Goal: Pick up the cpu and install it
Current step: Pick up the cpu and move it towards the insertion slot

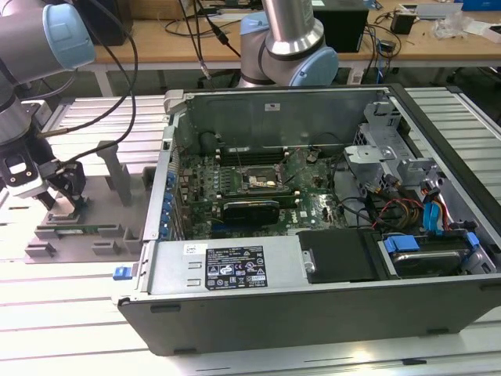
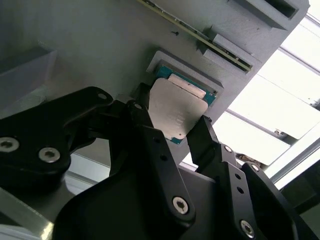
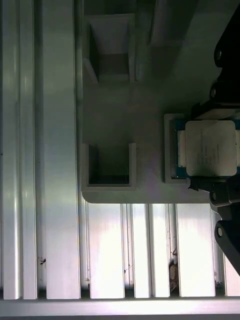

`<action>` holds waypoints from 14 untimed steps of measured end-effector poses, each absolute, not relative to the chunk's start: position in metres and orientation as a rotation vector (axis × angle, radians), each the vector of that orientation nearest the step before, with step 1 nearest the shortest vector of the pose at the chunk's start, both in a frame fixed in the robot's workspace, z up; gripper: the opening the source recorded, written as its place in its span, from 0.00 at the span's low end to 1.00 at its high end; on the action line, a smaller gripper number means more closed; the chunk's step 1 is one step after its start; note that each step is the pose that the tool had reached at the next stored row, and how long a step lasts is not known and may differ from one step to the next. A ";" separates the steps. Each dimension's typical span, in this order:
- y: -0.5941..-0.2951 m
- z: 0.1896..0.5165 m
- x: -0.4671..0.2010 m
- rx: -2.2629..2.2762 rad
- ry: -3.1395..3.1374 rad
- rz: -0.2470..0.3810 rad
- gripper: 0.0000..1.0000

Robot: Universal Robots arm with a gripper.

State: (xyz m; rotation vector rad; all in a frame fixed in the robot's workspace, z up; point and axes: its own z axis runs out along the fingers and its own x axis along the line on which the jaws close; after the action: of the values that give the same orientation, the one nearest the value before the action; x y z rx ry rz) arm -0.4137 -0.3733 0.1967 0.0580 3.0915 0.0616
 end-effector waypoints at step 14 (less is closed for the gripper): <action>-0.372 0.240 -0.414 0.058 3.091 0.061 0.55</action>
State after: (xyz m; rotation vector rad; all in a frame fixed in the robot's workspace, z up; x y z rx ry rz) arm -0.4138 -0.3723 0.2401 0.0580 3.0915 0.0615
